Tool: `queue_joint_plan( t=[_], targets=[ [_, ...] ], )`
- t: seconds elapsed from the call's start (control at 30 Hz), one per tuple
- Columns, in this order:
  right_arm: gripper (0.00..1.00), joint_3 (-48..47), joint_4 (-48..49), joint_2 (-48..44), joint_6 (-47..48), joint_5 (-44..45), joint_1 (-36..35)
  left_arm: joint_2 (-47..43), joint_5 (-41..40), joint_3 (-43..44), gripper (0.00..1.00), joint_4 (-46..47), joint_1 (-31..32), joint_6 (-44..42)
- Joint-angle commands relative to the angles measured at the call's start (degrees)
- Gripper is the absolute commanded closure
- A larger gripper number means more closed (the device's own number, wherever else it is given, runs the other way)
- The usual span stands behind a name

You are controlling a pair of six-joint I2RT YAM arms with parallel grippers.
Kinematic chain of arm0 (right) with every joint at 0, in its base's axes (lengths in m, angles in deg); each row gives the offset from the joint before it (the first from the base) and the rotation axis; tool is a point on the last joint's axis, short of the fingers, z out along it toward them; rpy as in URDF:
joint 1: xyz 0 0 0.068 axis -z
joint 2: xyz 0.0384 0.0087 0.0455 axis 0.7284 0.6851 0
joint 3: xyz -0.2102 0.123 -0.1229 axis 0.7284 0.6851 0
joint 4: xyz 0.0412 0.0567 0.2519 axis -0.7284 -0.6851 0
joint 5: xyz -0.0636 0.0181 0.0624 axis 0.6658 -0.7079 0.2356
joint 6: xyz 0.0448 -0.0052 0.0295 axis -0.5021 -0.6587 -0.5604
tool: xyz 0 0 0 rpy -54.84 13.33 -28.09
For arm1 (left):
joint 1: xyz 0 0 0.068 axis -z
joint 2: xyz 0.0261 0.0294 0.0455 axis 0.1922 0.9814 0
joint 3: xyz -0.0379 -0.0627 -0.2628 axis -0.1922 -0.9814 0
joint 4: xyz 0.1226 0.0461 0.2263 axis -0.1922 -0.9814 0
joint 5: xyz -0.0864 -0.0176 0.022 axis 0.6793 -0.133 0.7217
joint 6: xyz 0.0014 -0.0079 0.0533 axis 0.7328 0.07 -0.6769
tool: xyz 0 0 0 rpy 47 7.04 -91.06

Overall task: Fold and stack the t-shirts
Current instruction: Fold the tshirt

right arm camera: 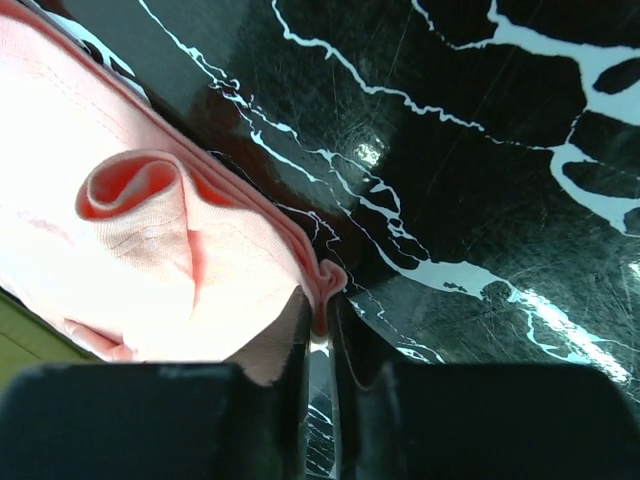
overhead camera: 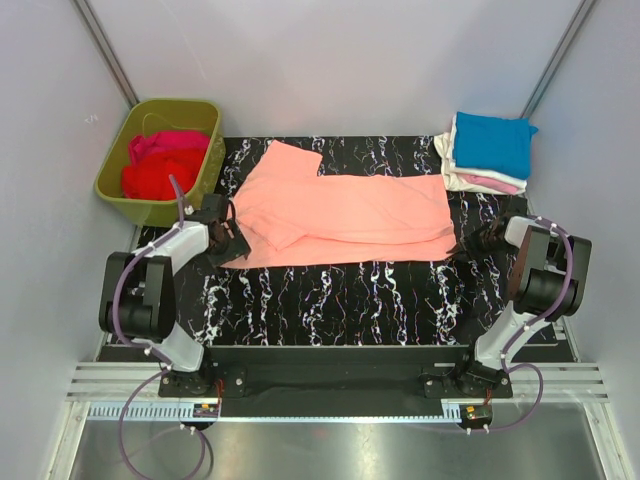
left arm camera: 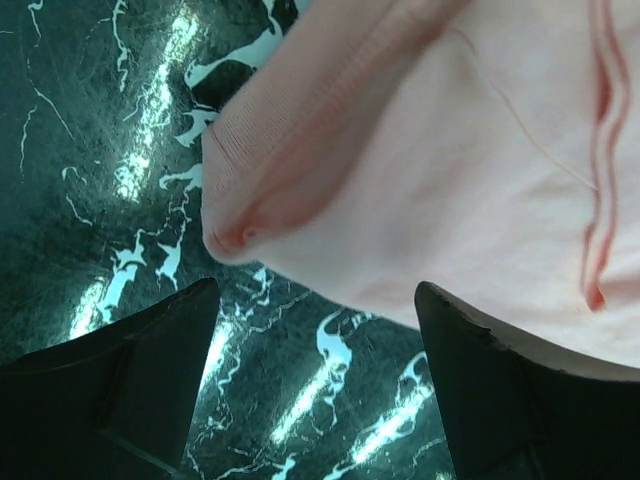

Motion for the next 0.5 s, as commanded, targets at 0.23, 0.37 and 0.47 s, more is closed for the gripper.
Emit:
queue_joint_plan(
  t=[0.23,0.37,0.47],
  targets=[
    [1.0,1.0,0.3,-1.3,1.9,0.8,1.7,6.3,-6.2,-0.8,0.68,7.7,-0.7,2.0],
    [1.0,2.3,-0.8,-4.5,1.9,2.6,2.6,6.3,-6.6,0.4,1.0,6.5,-0.5,0.1],
    [1.0,3.4,-2.0,-7.0,1.3,4.1,3.7,2.6,-6.0,-0.7,1.0,5.2,0.1,0.7]
  ],
)
